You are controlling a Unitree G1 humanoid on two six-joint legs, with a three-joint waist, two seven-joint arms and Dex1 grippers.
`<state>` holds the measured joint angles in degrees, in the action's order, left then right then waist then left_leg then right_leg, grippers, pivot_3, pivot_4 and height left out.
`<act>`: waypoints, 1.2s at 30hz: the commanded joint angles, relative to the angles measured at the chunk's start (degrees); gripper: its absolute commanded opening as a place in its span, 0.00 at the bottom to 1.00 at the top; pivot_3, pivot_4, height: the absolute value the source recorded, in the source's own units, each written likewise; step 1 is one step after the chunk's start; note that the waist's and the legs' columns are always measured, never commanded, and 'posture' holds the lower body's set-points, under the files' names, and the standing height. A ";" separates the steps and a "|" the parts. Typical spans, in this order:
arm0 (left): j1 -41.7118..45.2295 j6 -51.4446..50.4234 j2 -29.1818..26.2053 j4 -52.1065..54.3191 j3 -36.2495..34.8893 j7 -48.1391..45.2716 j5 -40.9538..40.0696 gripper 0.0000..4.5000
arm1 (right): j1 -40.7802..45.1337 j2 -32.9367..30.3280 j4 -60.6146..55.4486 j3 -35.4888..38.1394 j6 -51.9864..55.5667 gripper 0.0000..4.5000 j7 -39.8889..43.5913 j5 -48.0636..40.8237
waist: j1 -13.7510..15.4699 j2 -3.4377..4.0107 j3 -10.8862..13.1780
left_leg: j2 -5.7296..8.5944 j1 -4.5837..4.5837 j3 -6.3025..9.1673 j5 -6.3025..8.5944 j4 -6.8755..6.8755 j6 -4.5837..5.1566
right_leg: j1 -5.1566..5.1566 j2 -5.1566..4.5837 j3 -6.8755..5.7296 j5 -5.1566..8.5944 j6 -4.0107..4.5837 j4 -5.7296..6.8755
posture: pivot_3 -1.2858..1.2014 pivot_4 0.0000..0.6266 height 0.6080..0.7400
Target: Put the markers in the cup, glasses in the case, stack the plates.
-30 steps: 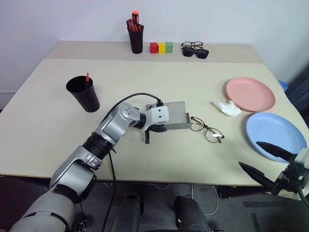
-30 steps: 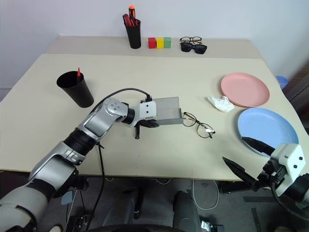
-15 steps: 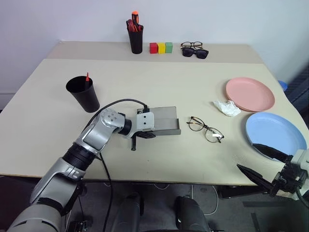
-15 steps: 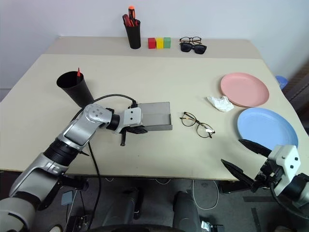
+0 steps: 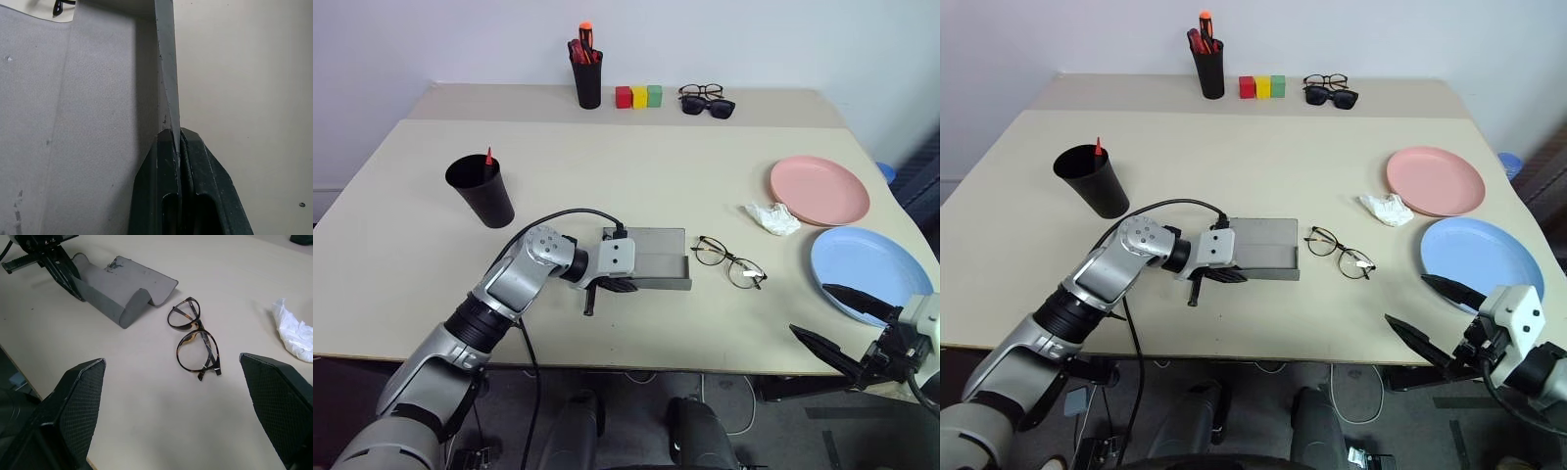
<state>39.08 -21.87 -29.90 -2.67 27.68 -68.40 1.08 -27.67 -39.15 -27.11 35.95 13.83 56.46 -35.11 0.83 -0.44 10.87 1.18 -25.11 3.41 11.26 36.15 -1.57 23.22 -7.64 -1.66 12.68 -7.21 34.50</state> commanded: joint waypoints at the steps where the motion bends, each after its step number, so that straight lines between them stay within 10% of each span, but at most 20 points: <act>1: 0.19 -2.26 -0.07 1.98 -0.26 0.05 0.03 0.13 | 0.55 -0.74 -1.84 0.21 0.26 1.00 -0.29 -0.90 | 0.00 -0.01 0.00 | 0.00 0.00 0.00 0.00 0.00 0.00 | 0.00 0.00 0.00 0.00 0.00 0.00 | 0.52 0.24 1.00; 6: 0.13 -3.79 -0.02 3.62 -1.46 0.45 -0.91 0.62 | 2.22 -1.54 -1.77 -1.35 2.27 1.00 -2.42 0.49 | -0.02 0.00 0.00 | 0.00 0.00 0.00 0.00 0.01 0.00 | 0.00 0.00 0.00 0.00 0.00 0.01 | 0.52 0.24 1.00; 18: -10.54 2.08 -1.88 15.91 -19.61 4.30 -13.61 0.62 | 20.87 -5.52 8.58 -18.33 9.85 1.00 -3.69 4.41 | -0.36 -0.02 -0.01 | -0.04 0.10 -0.01 -0.01 0.00 0.01 | 0.00 0.01 0.01 -0.01 0.02 0.08 | 0.52 0.24 1.00; 36: -20.21 -15.27 -9.28 27.85 -24.05 7.06 -27.81 0.62 | 47.74 -3.63 36.64 -32.65 4.30 1.00 7.04 12.24 | -0.66 -0.01 0.02 | -0.01 0.19 -0.03 -0.03 0.06 0.00 | 0.12 0.06 0.05 0.02 -0.02 0.59 | 0.52 0.24 1.00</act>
<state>18.77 -36.93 -38.49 22.80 5.46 -62.09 -25.31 18.40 -43.13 9.74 3.25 18.40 62.76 -22.73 0.18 -0.44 10.89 1.16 -24.90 3.38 11.24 36.21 -1.57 23.34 -7.58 -1.61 12.70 -7.22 35.10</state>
